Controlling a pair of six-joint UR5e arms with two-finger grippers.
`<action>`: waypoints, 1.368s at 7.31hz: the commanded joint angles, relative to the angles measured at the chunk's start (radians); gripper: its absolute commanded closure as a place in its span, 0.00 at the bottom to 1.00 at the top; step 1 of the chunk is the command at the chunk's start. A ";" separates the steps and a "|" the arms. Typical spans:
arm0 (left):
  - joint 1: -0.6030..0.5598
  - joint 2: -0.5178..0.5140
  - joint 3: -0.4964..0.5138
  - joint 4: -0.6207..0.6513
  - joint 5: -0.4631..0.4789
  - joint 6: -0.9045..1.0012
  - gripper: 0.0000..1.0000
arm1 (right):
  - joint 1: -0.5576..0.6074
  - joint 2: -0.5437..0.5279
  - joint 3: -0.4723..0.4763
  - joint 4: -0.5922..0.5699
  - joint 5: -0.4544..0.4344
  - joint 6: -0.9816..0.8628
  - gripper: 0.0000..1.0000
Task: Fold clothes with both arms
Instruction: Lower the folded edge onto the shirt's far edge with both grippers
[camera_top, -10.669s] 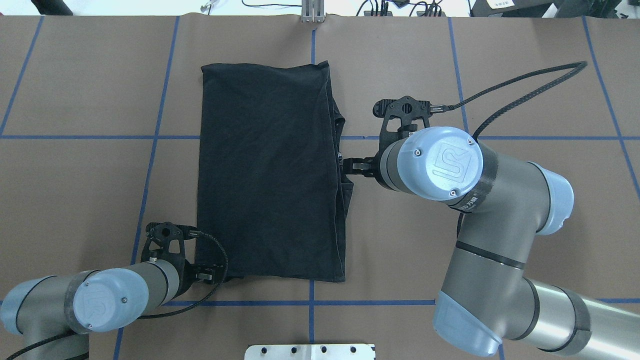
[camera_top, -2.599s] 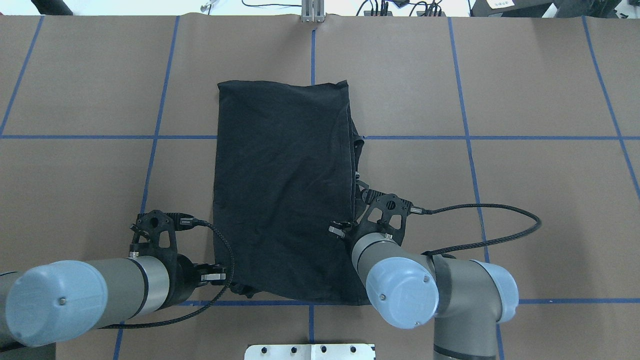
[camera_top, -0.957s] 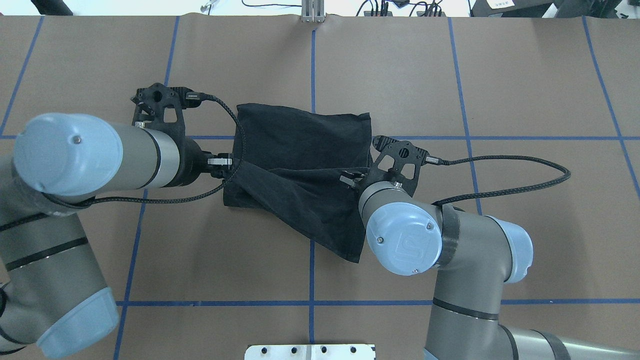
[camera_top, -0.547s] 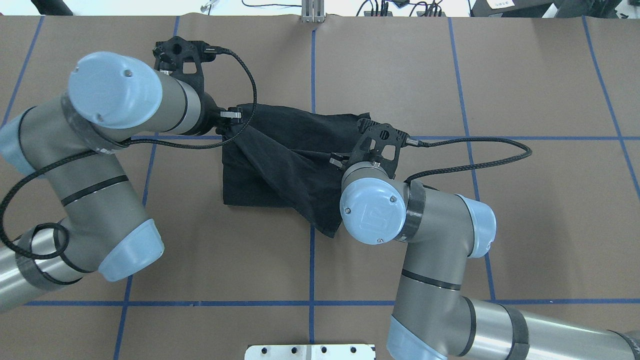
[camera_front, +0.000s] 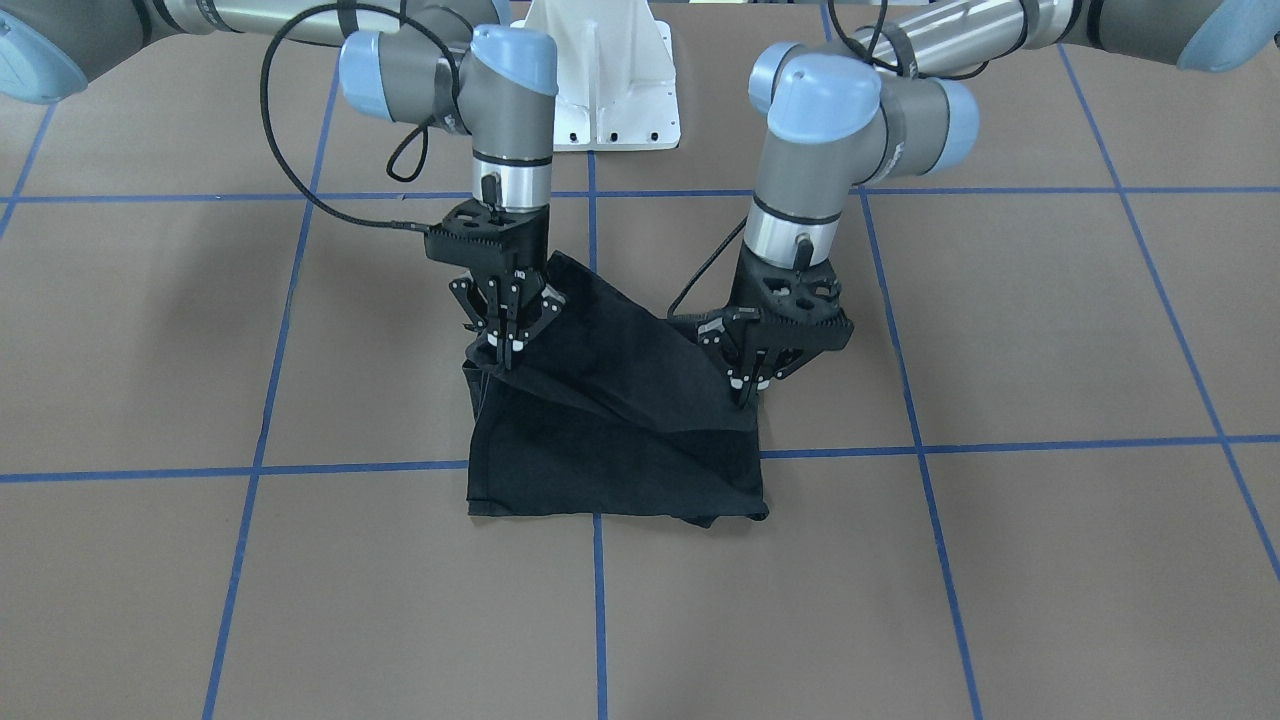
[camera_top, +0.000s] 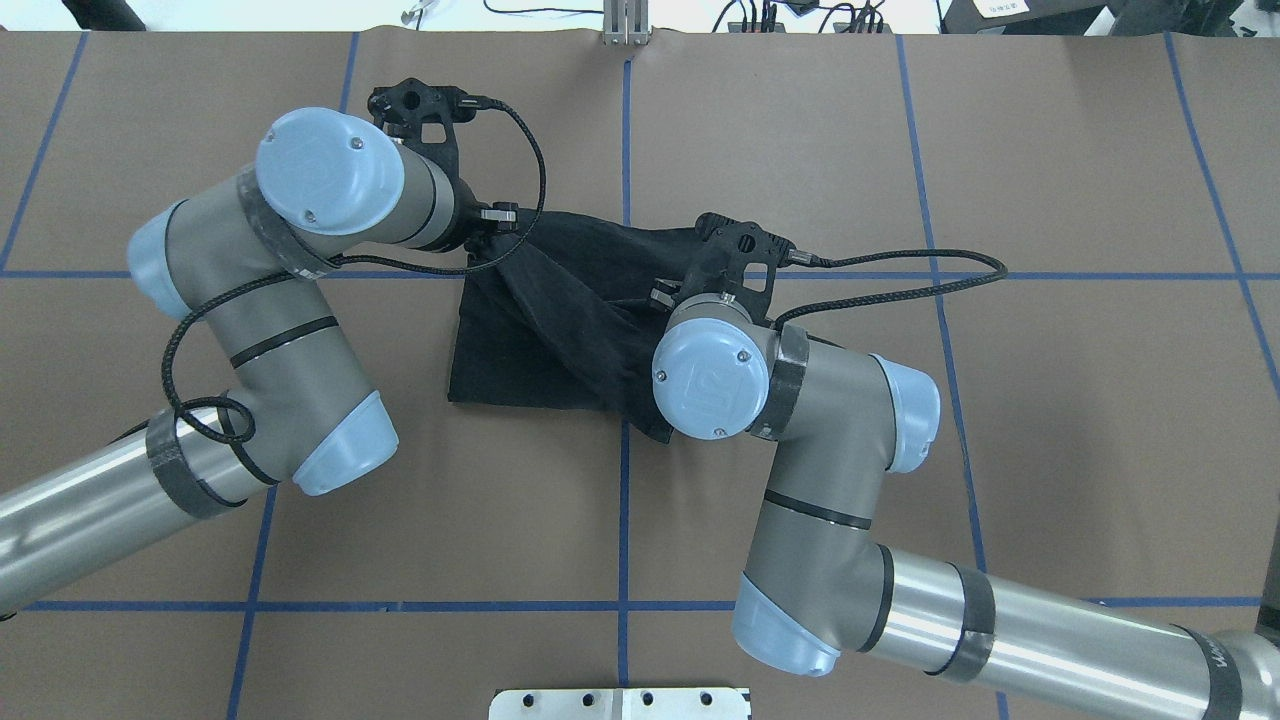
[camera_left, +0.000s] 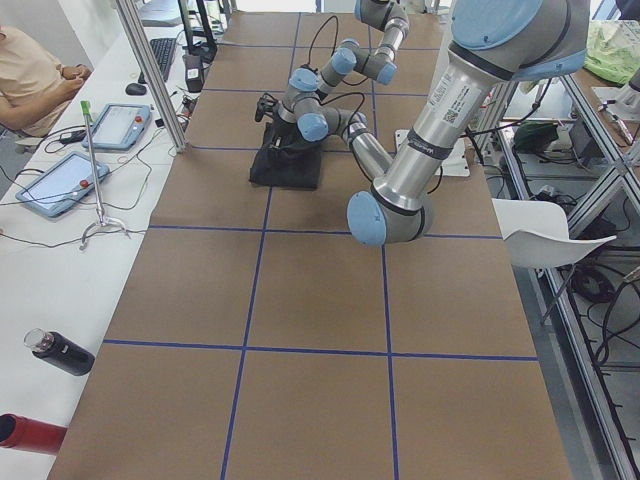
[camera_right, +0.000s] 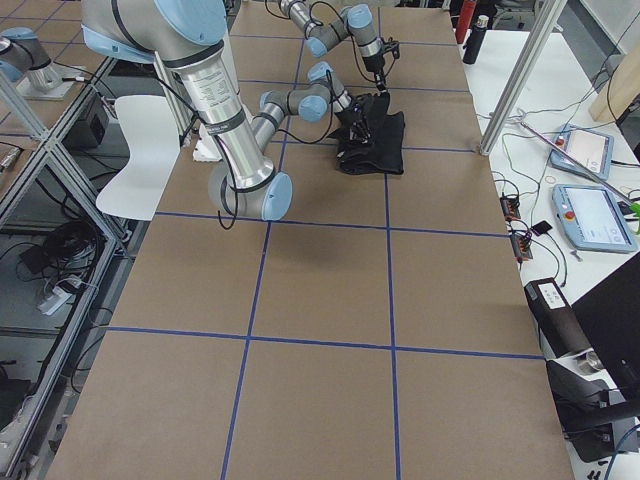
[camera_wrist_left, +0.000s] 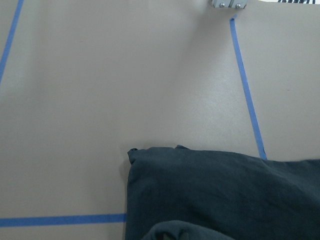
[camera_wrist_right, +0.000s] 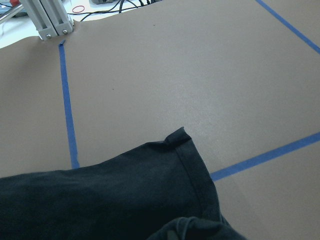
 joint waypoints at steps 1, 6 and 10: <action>-0.001 -0.050 0.143 -0.085 0.003 -0.003 1.00 | 0.029 0.027 -0.098 0.057 0.016 -0.026 1.00; -0.038 -0.066 0.283 -0.200 0.042 0.011 1.00 | 0.074 0.028 -0.140 0.074 0.082 -0.095 0.64; -0.142 -0.002 0.115 -0.183 -0.138 0.151 0.00 | 0.150 0.085 -0.067 0.066 0.289 -0.165 0.00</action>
